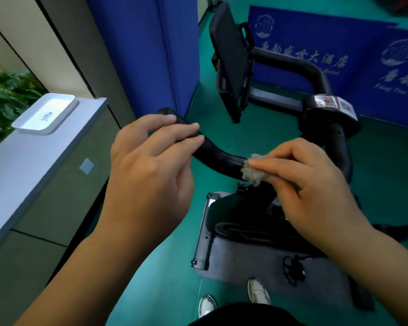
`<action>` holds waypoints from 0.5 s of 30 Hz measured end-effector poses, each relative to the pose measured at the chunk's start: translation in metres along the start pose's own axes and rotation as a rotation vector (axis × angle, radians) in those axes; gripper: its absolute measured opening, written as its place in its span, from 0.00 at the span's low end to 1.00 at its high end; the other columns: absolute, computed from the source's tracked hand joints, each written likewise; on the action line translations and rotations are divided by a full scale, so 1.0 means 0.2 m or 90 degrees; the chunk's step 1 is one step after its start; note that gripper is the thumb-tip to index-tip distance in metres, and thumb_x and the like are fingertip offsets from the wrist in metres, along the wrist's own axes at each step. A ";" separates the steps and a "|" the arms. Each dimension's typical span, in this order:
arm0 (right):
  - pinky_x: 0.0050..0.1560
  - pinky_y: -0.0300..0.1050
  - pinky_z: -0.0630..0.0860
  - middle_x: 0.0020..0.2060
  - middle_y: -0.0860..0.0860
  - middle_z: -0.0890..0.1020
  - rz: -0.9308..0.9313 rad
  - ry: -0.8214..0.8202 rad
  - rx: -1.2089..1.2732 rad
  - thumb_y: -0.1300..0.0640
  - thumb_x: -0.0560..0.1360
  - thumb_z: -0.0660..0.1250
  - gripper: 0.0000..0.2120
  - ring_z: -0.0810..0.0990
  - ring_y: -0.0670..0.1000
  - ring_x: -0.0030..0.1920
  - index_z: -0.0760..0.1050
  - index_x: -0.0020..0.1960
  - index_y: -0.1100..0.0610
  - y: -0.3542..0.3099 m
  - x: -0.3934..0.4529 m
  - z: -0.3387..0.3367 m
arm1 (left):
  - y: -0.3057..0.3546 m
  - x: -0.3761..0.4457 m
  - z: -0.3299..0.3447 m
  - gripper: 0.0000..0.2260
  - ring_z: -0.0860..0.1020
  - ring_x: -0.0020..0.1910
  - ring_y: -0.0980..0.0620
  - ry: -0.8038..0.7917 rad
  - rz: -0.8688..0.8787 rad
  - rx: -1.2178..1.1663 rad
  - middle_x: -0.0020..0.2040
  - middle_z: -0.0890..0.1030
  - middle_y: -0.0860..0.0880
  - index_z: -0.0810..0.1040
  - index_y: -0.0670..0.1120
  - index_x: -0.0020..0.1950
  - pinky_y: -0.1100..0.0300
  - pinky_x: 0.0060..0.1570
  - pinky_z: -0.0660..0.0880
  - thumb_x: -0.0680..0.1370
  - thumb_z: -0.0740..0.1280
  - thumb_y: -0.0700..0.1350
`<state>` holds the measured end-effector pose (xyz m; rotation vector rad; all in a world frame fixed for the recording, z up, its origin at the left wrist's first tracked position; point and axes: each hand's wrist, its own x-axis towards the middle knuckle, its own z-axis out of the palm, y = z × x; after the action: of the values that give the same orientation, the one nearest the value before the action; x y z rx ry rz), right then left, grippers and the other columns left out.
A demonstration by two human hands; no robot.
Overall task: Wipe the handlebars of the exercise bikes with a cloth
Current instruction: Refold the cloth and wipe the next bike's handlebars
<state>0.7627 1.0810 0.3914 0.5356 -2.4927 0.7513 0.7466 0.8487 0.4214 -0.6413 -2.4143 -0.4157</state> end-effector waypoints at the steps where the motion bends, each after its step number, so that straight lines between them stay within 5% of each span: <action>1: 0.45 0.51 0.76 0.46 0.50 0.77 0.024 0.001 -0.002 0.64 0.75 0.68 0.12 0.75 0.53 0.47 0.81 0.57 0.54 0.02 -0.03 -0.03 | 0.00 0.00 0.01 0.13 0.73 0.62 0.45 -0.001 -0.002 -0.003 0.60 0.80 0.51 0.81 0.45 0.59 0.48 0.64 0.68 0.76 0.64 0.39; 7: 0.49 0.46 0.73 0.44 0.51 0.78 0.033 0.034 0.025 0.62 0.73 0.69 0.13 0.76 0.53 0.47 0.82 0.56 0.56 -0.08 0.09 0.10 | 0.01 -0.01 0.03 0.13 0.73 0.63 0.43 0.027 -0.014 -0.012 0.60 0.79 0.49 0.81 0.44 0.59 0.42 0.62 0.68 0.76 0.64 0.38; 15: 0.49 0.43 0.73 0.46 0.47 0.77 0.041 -0.077 0.021 0.61 0.75 0.68 0.12 0.75 0.50 0.48 0.82 0.56 0.51 0.02 -0.02 -0.08 | 0.02 0.00 0.04 0.14 0.74 0.61 0.44 0.051 -0.027 -0.013 0.58 0.80 0.50 0.81 0.44 0.59 0.42 0.61 0.69 0.76 0.64 0.38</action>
<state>0.7692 1.0951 0.3999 0.5277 -2.6241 0.8078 0.7457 0.8551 0.4155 -0.5723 -2.3535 -0.4748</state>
